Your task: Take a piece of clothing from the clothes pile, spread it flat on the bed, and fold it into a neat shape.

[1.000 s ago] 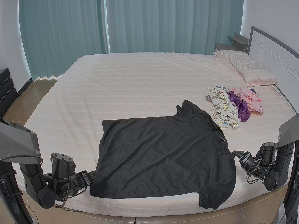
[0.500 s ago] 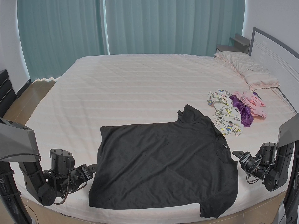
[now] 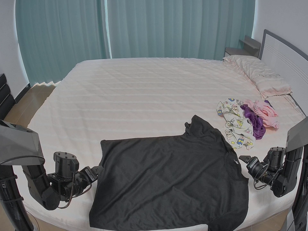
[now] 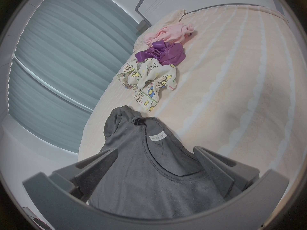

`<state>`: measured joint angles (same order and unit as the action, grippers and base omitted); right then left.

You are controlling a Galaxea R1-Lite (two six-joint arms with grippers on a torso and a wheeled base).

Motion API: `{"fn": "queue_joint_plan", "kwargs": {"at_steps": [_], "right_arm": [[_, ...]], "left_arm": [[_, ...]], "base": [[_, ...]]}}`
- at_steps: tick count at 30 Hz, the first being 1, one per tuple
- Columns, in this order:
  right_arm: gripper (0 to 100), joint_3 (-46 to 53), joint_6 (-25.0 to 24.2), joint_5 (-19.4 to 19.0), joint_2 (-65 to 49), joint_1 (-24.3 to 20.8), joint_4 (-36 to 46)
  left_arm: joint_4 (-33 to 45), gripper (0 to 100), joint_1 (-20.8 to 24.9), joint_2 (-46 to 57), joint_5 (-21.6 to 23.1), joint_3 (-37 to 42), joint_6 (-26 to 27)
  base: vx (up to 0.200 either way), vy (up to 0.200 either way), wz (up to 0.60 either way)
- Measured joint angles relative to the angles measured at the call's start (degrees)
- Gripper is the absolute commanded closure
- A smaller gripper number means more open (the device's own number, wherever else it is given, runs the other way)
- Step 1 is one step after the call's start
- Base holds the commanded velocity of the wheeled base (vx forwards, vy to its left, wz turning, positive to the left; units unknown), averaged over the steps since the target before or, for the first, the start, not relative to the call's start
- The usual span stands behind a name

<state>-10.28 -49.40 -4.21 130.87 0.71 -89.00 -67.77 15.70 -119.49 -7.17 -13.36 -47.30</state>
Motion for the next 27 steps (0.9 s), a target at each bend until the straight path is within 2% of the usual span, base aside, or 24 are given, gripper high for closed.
{"fn": "queue_joint_plan", "kwargs": {"at_steps": [16,27], "right_arm": [[0,0.02,0.00,0.02,0.00,-0.71,0.02],[0,0.15,0.00,0.11,-0.02,-0.80,0.07]], "left_arm": [[0.05,0,0.80,-1.05,-0.02,-0.72,-1.11],[-0.66,0,-1.12,-0.68,-0.57,-2.68,0.23]], "base": [[0.000,-0.188,0.00],[0.000,0.000,0.00]]}}
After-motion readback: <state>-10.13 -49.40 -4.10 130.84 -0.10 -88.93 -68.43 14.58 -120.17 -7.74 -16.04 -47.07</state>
